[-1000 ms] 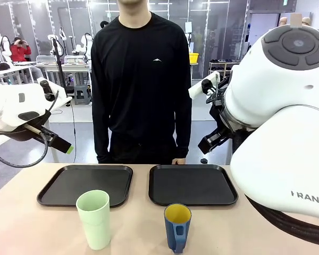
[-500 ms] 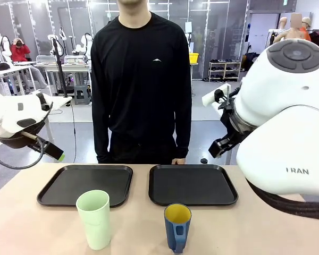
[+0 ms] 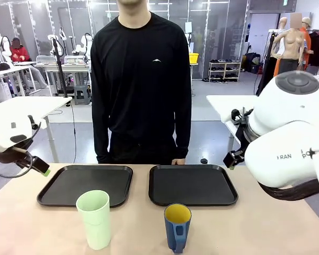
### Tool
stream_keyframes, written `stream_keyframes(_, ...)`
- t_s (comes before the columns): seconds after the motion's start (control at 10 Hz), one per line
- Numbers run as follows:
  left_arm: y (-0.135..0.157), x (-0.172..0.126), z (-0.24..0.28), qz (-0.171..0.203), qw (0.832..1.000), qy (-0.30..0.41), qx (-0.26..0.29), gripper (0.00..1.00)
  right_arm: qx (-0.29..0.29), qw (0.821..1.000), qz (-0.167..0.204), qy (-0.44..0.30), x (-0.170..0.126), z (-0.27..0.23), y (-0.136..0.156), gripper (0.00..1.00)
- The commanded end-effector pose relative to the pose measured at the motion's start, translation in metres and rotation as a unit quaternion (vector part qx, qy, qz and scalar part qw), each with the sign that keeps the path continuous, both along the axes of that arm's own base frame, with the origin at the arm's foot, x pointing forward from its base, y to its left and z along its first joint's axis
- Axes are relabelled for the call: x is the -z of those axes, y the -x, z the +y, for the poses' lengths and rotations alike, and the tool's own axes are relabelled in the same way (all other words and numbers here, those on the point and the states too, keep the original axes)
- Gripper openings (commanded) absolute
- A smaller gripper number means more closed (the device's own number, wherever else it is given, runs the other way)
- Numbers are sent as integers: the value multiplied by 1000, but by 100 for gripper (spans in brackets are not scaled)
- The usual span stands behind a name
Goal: Sort and store the cups by type.
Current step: Pick up the Reusable plastic cup.
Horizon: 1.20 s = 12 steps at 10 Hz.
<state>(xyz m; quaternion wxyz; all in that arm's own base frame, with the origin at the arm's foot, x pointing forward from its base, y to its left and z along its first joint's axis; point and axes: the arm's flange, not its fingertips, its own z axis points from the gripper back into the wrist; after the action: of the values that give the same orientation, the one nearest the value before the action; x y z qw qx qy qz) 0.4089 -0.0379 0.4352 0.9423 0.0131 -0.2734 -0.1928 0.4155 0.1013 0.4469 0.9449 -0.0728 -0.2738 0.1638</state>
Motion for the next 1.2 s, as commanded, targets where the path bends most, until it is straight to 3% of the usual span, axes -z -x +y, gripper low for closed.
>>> stream_keyframes(0.0,0,35,14,8,1000,11,-10,100,11,1000,9,-12,36,-18,-3,100)
stream_keyframes(0.4,-2,66,36,34,999,5,-43,100,24,998,50,-10,71,-37,-8,100)
stream_keyframes(0.8,0,66,35,31,999,6,-38,100,33,998,48,3,68,-36,-1,100)
stream_keyframes(0.9,-18,60,34,45,998,4,-47,100,32,998,60,-11,65,-32,-23,100)
stream_keyframes(1.1,-18,60,34,45,998,4,-47,100,32,998,60,-11,65,-32,-23,100)
